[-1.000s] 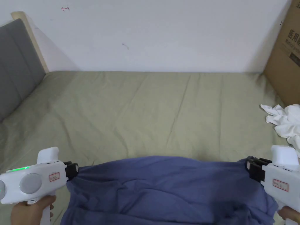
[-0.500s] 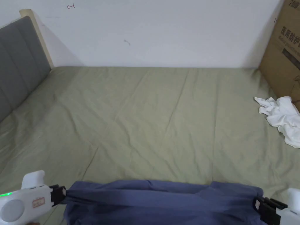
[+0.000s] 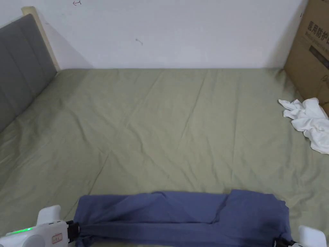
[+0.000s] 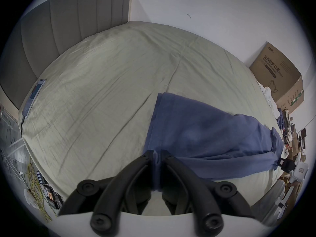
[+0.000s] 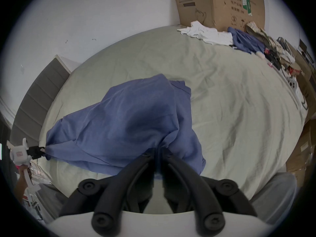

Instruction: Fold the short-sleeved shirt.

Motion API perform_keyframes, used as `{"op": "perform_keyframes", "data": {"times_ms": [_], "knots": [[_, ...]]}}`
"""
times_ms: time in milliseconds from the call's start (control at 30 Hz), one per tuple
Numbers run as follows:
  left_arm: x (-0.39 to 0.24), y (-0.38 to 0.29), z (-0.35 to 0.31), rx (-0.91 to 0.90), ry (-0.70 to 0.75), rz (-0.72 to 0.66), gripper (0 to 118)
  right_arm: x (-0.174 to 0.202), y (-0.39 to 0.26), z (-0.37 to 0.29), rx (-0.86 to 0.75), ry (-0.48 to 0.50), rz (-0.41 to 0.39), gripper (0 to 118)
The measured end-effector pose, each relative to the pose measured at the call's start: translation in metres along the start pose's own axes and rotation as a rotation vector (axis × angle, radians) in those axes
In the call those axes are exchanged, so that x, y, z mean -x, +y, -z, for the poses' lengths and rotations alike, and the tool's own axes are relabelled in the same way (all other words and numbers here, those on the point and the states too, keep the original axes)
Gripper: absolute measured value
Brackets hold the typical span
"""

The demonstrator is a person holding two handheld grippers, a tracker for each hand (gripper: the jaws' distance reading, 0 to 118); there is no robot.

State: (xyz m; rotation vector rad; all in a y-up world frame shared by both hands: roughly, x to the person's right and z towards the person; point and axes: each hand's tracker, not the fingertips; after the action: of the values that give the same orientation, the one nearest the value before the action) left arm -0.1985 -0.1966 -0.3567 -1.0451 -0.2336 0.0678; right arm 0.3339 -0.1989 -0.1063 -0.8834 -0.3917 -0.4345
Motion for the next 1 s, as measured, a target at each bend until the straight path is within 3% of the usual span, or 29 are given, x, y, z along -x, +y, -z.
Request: {"op": "perform_keyframes", "data": {"times_ms": [33, 67, 100, 133, 167, 200, 300, 500, 667, 867, 933, 967, 1000], "knots": [[-0.001, 0.002, -0.004, -0.005, -0.008, -0.007, 56, 0.004, 0.002, -0.006, -0.004, -0.015, -0.017, 50], [-0.001, 0.006, -0.008, -0.005, -0.03, -0.023, 64, 0.006, 0.005, -0.013, -0.013, -0.011, -0.027, 57], [-0.003, 0.01, -0.013, -0.008, -0.052, -0.04, 64, 0.008, 0.009, -0.02, -0.047, 0.002, -0.038, 57], [-0.006, 0.012, -0.02, -0.008, -0.07, -0.053, 81, 0.01, 0.013, -0.028, -0.074, 0.001, -0.046, 75], [-0.01, 0.015, -0.03, -0.057, -0.107, -0.063, 84, 0.014, 0.02, -0.038, -0.11, 0.005, -0.052, 90], [-0.015, 0.019, -0.039, -0.088, -0.127, -0.063, 86, 0.018, 0.028, -0.048, -0.148, 0.017, -0.056, 94], [-0.033, 0.032, -0.07, -0.183, -0.169, -0.045, 109, 0.034, 0.053, -0.078, -0.252, 0.06, -0.091, 99], [-0.064, 0.061, -0.133, -0.453, -0.241, -0.007, 118, 0.081, 0.091, -0.137, -0.51, 0.044, -0.21, 108], [-0.091, 0.079, -0.167, -0.661, -0.207, 0.055, 118, 0.112, 0.108, -0.166, -0.685, -0.001, -0.255, 108], [-0.123, 0.077, -0.184, -0.837, -0.099, 0.159, 118, 0.13, 0.113, -0.171, -0.78, -0.054, -0.283, 105], [-0.133, 0.069, -0.185, -0.912, -0.039, 0.181, 115, 0.136, 0.111, -0.171, -0.806, -0.109, -0.283, 87], [-0.137, 0.065, -0.186, -0.94, -0.025, 0.196, 108, 0.137, 0.11, -0.169, -0.816, -0.111, -0.286, 60], [-0.141, 0.062, -0.187, -0.962, -0.014, 0.199, 96, 0.138, 0.109, -0.169, -0.826, -0.112, -0.284, 41]]}}
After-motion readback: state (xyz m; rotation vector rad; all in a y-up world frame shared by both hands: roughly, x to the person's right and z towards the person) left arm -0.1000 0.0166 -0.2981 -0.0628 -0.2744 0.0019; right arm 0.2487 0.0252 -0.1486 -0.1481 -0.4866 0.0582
